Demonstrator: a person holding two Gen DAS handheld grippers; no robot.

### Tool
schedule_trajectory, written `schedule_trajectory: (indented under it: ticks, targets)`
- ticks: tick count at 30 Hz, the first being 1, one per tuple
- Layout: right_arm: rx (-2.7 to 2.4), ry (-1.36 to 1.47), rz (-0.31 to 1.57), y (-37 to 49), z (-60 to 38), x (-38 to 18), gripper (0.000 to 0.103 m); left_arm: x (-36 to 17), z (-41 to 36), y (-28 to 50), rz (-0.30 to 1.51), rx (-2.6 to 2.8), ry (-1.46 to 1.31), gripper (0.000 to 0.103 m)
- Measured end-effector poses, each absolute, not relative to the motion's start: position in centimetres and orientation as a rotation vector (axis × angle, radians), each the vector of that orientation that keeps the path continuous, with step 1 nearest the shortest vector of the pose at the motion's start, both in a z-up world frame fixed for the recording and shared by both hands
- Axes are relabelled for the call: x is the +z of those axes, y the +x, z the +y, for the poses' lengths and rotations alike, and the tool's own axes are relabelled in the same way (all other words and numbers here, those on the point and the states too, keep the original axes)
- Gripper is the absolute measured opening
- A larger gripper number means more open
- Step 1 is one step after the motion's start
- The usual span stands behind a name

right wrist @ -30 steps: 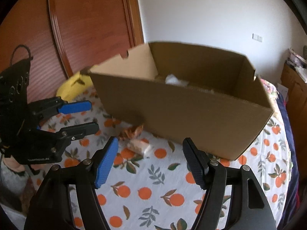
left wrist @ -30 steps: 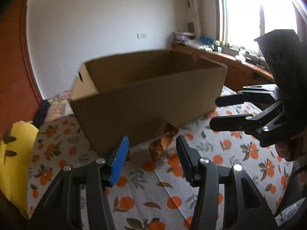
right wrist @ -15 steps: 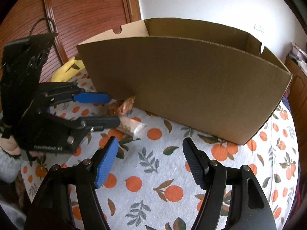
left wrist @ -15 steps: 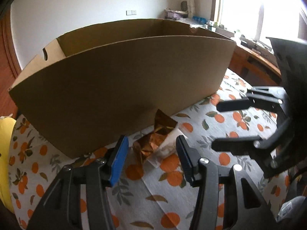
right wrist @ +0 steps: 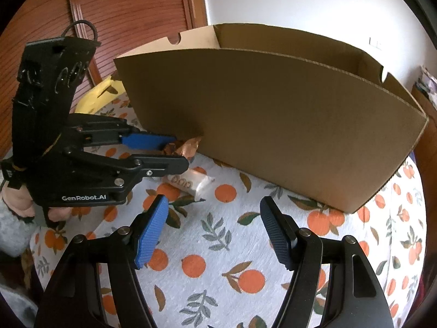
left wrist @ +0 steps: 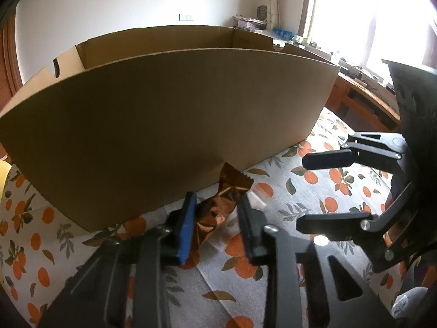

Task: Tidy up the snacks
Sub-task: 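Withdraw both tools from the box toward the snacks beside it, then grasp the copper foil wrapper with the left tool while the right tool grasps the clear-wrapped white bar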

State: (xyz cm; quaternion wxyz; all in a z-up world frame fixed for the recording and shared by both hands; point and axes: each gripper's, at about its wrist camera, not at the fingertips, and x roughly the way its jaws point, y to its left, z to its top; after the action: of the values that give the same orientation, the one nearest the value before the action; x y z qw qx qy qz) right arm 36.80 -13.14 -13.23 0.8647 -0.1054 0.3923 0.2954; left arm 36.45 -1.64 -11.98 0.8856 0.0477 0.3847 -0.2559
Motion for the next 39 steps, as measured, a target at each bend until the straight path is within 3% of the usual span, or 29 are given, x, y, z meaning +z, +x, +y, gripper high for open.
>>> schedule_trajectory:
  ticks: [30, 35, 37, 39]
  targets:
    - [0.773, -0.359, 0.972, 40.9, -5.9, -15.3, 0.071, -10.2, 5.3, 30.2, 0.738, -0.425, 0.002, 0.024]
    - [0.774, -0.414, 0.982, 38.8, -5.6, -15.4, 0.061, -9.6, 5.7, 28.9, 0.733, -0.408, -0.002, 0.024]
    - [0.762, -0.43, 0.978, 38.0, -5.5, -15.4, 0.05, -9.4, 5.9, 28.3, 0.73, -0.403, -0.004, 0.024]
    - [0.721, -0.447, 0.967, 37.6, -5.3, -15.5, 0.046, -9.3, 6.0, 27.8, 0.728, -0.398, -0.005, 0.024]
